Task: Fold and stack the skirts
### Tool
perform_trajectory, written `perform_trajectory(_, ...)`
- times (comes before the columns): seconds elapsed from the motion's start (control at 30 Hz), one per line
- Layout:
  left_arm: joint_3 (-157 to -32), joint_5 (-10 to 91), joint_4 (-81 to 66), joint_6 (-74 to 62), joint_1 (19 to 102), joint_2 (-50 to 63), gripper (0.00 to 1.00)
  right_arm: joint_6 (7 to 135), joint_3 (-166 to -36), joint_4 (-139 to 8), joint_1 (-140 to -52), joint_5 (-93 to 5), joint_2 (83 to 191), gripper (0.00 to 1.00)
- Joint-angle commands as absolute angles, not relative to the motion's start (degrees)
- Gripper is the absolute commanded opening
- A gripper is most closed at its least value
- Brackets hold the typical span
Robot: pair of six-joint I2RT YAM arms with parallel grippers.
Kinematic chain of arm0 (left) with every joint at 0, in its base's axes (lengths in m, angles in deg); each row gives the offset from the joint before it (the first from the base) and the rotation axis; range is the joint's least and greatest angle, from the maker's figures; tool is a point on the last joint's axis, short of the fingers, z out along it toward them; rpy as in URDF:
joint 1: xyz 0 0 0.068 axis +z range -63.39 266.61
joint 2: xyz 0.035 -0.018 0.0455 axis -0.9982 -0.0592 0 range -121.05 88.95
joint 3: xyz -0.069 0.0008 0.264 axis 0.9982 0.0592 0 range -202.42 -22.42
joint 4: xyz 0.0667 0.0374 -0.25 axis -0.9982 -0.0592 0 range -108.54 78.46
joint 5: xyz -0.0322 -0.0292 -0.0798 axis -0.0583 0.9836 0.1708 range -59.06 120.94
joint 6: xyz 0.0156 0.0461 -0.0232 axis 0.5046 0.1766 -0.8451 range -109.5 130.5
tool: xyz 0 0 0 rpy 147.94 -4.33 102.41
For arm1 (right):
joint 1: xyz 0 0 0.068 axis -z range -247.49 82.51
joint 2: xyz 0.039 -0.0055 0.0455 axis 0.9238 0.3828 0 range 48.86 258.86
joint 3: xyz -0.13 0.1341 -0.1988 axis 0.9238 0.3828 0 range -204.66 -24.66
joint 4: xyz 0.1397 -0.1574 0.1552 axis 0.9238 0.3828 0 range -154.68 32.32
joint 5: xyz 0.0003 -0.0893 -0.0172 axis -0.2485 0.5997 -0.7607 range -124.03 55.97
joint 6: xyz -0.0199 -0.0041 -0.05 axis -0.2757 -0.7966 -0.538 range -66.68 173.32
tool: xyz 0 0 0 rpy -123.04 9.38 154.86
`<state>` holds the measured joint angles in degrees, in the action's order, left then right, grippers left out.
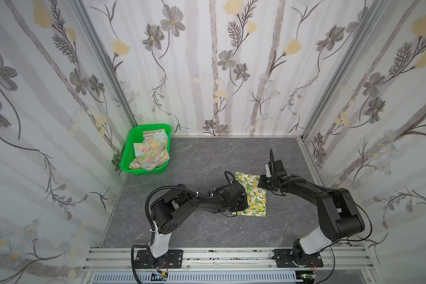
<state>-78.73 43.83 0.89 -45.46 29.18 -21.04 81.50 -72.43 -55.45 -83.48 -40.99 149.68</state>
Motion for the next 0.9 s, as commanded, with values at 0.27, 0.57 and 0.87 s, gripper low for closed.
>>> perform_trajectory(0.27,-71.9,42.7,0.3,-46.0,33.8,-16.2,0.00,89.1,-59.9,-61.7,-84.3,-40.7,141.5,0.00)
perform_trajectory(0.57,-69.6,41.4,-0.4,-42.0,40.2,-13.2,0.00,100.8,-49.7,-60.8,-95.6,-38.1,128.2,0.00)
perform_trajectory(0.87,-70.7,38.8,-0.7,-37.8,43.3,-7.5,0.00,104.0,-51.0,-58.3,-101.6,-38.1,118.1,0.00)
